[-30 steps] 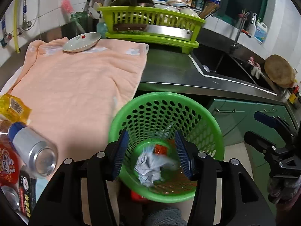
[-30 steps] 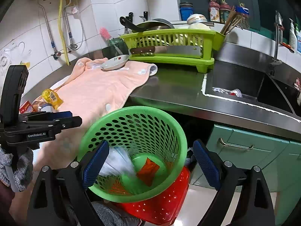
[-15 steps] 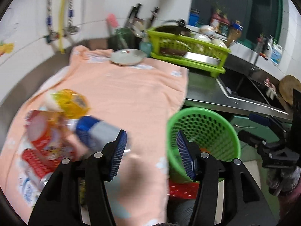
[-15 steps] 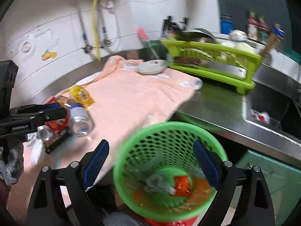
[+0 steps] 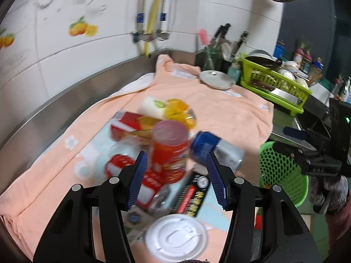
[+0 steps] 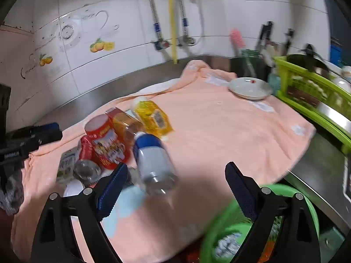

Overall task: Collect trash
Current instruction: 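Grasp the yellow plastic wrapper with the right gripper and lift it, then carry the yellow wrapper to the basket with the right gripper while the left gripper grasps the red cup, then lower the red cup into the green basket and open the left gripper, then move both tools back over the remaining trash on the towel, then grasp the white cup lid with the left gripper while the right gripper approaches the black box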

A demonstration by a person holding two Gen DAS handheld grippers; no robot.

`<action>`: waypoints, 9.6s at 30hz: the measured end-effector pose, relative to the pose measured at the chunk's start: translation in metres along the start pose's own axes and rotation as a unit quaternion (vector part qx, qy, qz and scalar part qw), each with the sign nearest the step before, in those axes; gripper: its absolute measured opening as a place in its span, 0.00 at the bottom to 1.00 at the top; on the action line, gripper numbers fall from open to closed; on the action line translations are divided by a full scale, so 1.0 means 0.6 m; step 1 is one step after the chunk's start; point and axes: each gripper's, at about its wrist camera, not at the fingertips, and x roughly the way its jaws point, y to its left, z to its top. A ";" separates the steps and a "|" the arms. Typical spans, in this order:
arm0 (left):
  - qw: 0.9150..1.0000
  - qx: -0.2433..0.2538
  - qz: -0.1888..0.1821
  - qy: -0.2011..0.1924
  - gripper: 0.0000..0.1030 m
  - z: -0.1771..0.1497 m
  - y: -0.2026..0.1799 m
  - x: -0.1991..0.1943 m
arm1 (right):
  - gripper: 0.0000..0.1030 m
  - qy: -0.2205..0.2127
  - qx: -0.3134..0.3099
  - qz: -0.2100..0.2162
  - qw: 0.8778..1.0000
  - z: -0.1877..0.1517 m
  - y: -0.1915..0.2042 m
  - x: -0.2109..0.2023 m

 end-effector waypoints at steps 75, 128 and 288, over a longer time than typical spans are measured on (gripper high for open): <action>0.997 0.048 -0.019 0.063 0.63 0.008 0.001 0.188 | 0.35 0.077 -0.032 0.105 0.991 0.131 0.009 0.254; 0.987 0.094 -0.120 -0.043 0.62 0.056 -0.196 0.008 | 0.34 0.078 0.149 -0.111 0.979 -0.188 -0.258 -0.081; 0.990 -0.010 -0.007 0.144 0.87 -0.228 -0.023 0.056 | 0.85 0.045 0.036 0.104 0.993 -0.162 0.108 -0.026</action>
